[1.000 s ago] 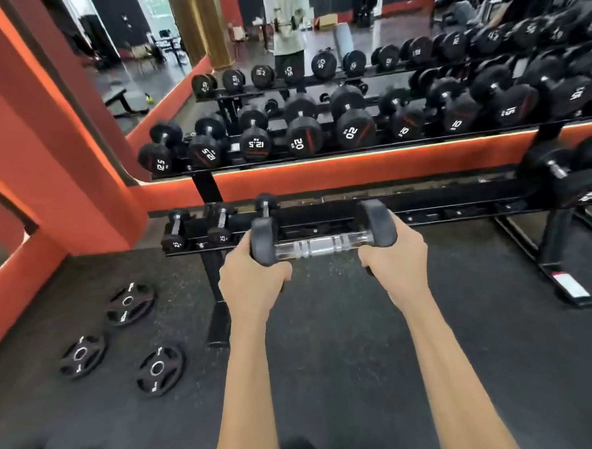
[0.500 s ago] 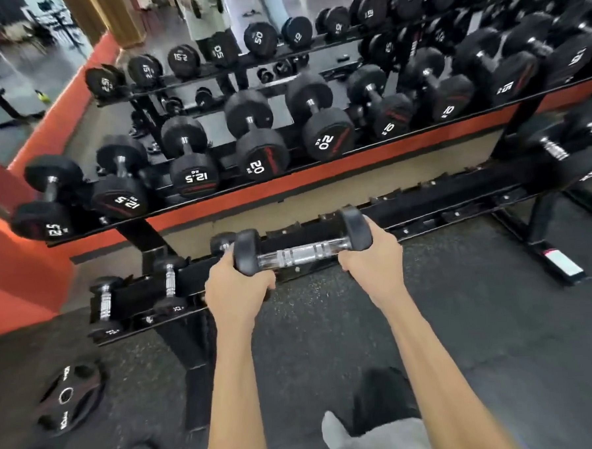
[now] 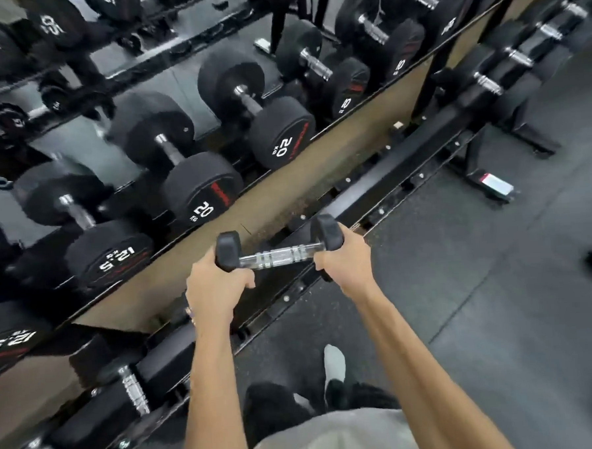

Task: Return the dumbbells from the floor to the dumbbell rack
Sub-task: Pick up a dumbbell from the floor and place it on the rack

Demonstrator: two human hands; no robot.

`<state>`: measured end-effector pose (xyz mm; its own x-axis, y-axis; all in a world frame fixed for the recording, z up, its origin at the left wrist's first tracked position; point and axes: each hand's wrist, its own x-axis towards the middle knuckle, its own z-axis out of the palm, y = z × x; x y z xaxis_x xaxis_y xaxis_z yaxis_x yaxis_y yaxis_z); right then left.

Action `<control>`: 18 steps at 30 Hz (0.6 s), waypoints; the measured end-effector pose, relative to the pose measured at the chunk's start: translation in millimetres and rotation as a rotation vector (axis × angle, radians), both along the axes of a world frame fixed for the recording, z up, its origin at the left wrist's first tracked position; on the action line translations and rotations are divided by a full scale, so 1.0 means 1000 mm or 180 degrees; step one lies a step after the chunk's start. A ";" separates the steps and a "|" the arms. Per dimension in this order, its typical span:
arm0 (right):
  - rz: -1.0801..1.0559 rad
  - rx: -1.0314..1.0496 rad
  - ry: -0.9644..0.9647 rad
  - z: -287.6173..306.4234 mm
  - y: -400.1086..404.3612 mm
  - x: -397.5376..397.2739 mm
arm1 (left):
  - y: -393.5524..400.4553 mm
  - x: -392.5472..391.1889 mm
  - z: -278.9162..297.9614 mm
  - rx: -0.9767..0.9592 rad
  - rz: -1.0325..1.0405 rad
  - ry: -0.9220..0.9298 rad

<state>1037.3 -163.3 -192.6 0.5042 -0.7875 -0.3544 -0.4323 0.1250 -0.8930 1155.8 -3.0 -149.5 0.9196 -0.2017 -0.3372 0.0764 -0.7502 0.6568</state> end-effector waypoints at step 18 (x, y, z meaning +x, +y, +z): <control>-0.1582 0.1254 0.1670 -0.148 0.063 0.122 | -0.074 0.206 -0.157 0.1254 -0.2683 0.0784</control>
